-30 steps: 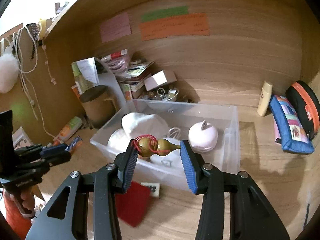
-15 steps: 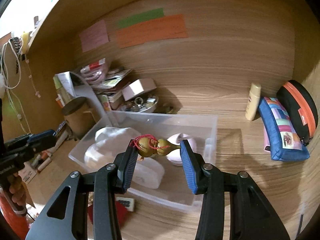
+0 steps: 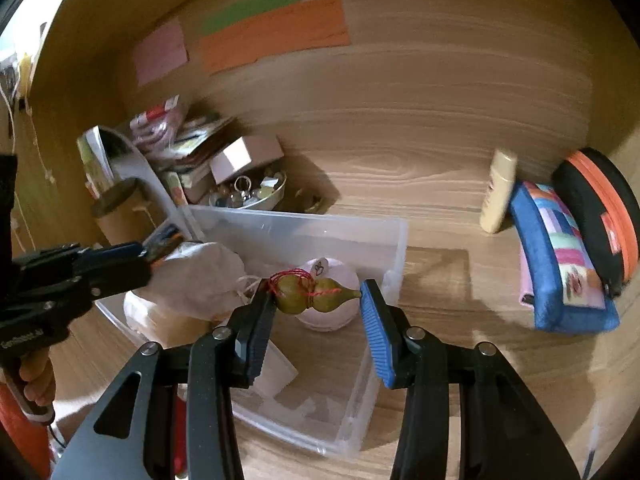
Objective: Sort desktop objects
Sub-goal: 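Lift the blue card and gold gourd and carry them over the bin, then lower the card and gourd into the bin and open both tools, then withdraw both tools toward the red velvet pouch and white domino block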
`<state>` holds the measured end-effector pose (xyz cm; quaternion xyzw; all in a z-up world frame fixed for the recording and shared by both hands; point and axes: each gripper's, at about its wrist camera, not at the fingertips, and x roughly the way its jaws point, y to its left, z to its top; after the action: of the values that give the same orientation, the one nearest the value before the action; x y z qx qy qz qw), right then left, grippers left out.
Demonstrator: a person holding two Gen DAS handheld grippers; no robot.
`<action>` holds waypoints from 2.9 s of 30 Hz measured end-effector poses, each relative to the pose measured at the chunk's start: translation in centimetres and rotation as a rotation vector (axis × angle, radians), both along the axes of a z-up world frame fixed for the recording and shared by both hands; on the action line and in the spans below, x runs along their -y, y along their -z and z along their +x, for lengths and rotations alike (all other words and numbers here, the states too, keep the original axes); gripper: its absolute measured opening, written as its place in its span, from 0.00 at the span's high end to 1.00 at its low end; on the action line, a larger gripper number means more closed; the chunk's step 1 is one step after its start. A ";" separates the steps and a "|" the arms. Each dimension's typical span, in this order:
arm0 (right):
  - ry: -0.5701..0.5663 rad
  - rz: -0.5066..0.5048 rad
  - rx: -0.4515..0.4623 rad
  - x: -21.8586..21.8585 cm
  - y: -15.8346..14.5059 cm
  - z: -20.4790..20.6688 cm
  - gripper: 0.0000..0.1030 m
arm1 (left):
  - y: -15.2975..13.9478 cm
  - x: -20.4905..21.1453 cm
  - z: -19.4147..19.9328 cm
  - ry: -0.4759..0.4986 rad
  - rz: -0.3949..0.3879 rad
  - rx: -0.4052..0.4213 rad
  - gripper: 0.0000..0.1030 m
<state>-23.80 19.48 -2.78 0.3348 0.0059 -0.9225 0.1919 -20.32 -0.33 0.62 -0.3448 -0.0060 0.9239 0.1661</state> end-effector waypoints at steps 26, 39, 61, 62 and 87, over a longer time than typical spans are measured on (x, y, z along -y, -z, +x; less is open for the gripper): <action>-0.047 0.160 0.007 4.7 2.2 -2.5 0.61 | 3.6 -0.6 -4.5 -0.052 -0.033 0.107 0.74; -0.021 0.215 -0.083 5.1 1.2 -1.0 0.36 | 1.0 -0.3 -2.0 -0.073 -0.022 0.037 0.49; 0.014 0.188 -0.154 3.2 -2.4 6.7 0.19 | -0.9 3.8 7.8 -0.153 -0.045 -0.106 0.09; 0.016 0.194 -0.151 3.2 -2.3 7.0 0.19 | -0.5 3.8 8.1 -0.151 -0.046 -0.095 0.08; 0.043 0.203 -0.046 0.9 1.5 10.5 0.19 | 9.7 -2.7 6.7 -0.022 -0.134 0.286 0.07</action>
<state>-13.28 18.55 -4.28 0.3313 0.0966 -0.9285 0.1368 -13.59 2.42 -9.07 -0.4828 0.0280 0.8655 0.1300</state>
